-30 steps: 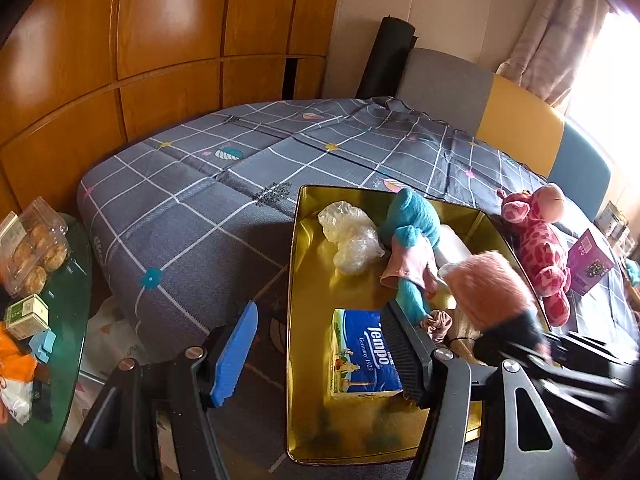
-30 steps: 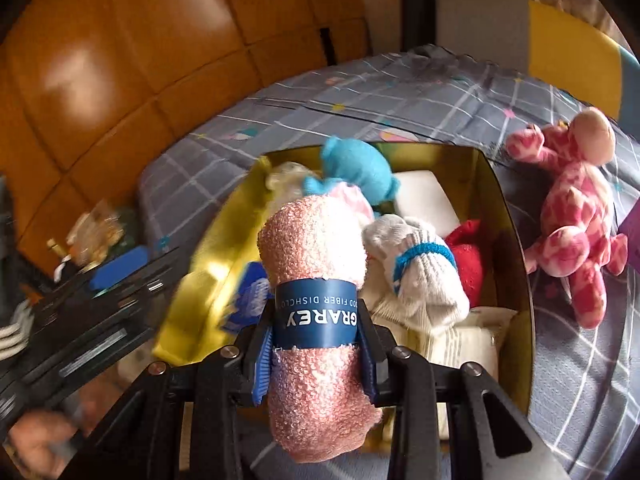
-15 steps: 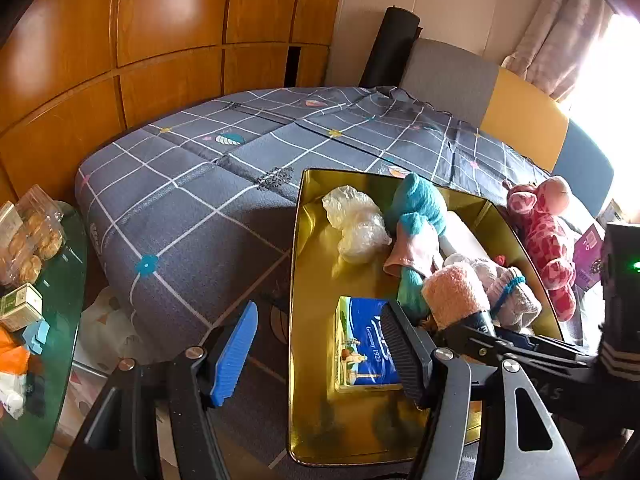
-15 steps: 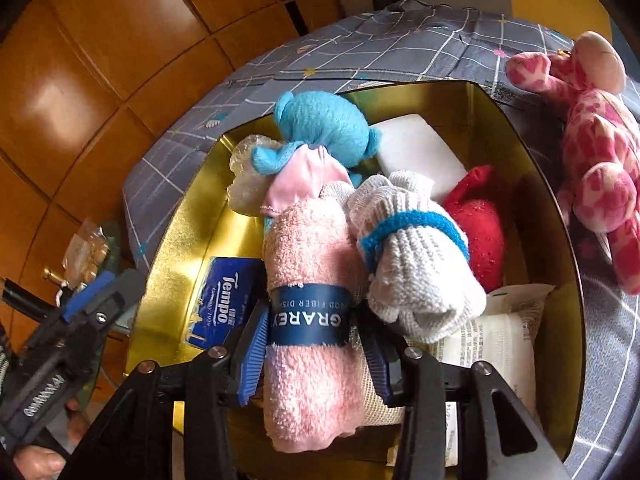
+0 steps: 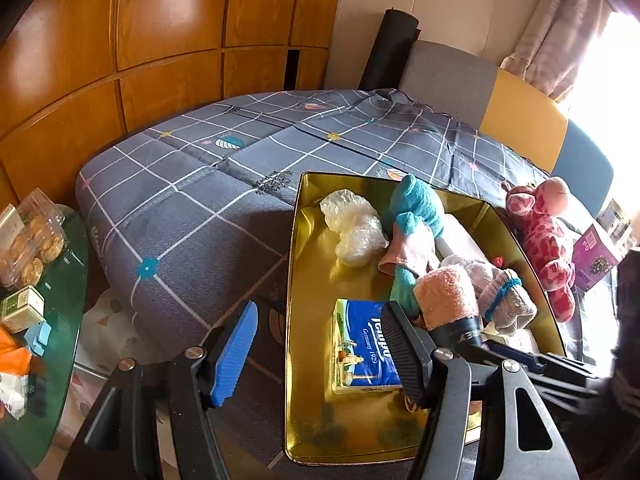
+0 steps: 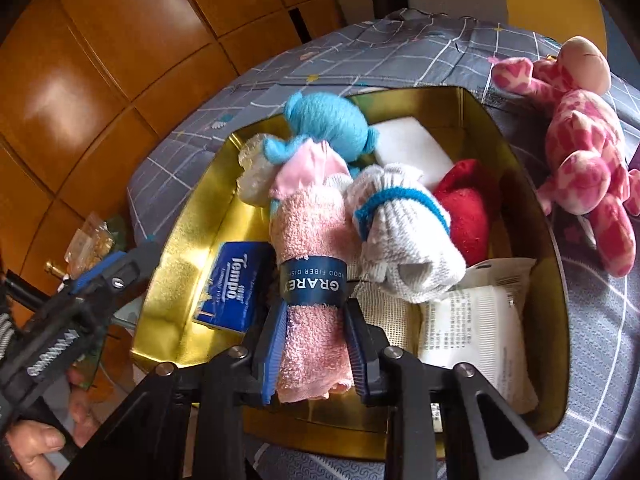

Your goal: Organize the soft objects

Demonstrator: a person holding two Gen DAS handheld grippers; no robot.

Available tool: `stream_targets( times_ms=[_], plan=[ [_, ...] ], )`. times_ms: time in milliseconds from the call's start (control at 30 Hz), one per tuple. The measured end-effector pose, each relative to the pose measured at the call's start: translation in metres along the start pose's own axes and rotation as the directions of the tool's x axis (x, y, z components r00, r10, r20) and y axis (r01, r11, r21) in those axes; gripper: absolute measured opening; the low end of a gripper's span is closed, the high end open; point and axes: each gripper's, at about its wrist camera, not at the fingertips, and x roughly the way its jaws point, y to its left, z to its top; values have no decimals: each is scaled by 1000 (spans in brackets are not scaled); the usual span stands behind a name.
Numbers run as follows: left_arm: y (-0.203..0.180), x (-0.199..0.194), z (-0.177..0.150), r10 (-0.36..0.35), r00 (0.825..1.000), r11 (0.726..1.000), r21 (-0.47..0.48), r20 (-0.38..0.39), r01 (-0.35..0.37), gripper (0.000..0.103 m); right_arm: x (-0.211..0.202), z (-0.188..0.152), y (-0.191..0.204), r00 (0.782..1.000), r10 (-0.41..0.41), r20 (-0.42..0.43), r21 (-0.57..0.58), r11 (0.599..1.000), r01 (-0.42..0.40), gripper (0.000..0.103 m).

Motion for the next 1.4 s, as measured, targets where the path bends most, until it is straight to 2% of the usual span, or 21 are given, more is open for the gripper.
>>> stream_targets(
  times_ms=[200, 367, 533, 633, 733, 900, 1000, 1100, 1400],
  plan=[
    [-3, -5, -1, -7, 1000, 1000, 8, 9, 7, 65, 1, -1, 1, 1000, 2, 4, -7, 1000, -2, 30],
    [-14, -9, -4, -8, 1000, 999, 35, 21, 7, 73, -5, -6, -3, 1000, 9, 21, 13, 1000, -9, 35],
    [-19, -11, -2, 9, 1000, 999, 51, 27, -10, 73, -29, -12, -8, 995, -59, 86, -10, 998, 60, 36],
    [-22, -14, -2, 4, 999, 999, 44, 35, -6, 77, -41, -19, -7, 981, -133, 144, -45, 989, 140, 37],
    [-27, -17, -5, -4, 999, 999, 51, 40, 2, 79, -51, -29, -7, 956, -219, 193, -52, 971, 233, 38],
    [-41, -28, -11, -23, 998, 997, 81, 52, 19, 86, -66, -39, -8, 917, -309, 254, -57, 941, 333, 42],
    [-49, -37, -15, -34, 997, 996, 84, 67, 28, 97, -71, -40, -11, 904, -334, 266, -53, 931, 360, 42],
    [-57, -47, -19, -43, 995, 996, 87, 93, 35, 102, -76, -44, -15, 896, -348, 276, -36, 928, 372, 42],
    [-68, -58, -23, -14, 994, 996, 88, 105, 5, 103, -85, -51, -25, 892, -353, 283, 18, 932, 363, 42]
  ],
)
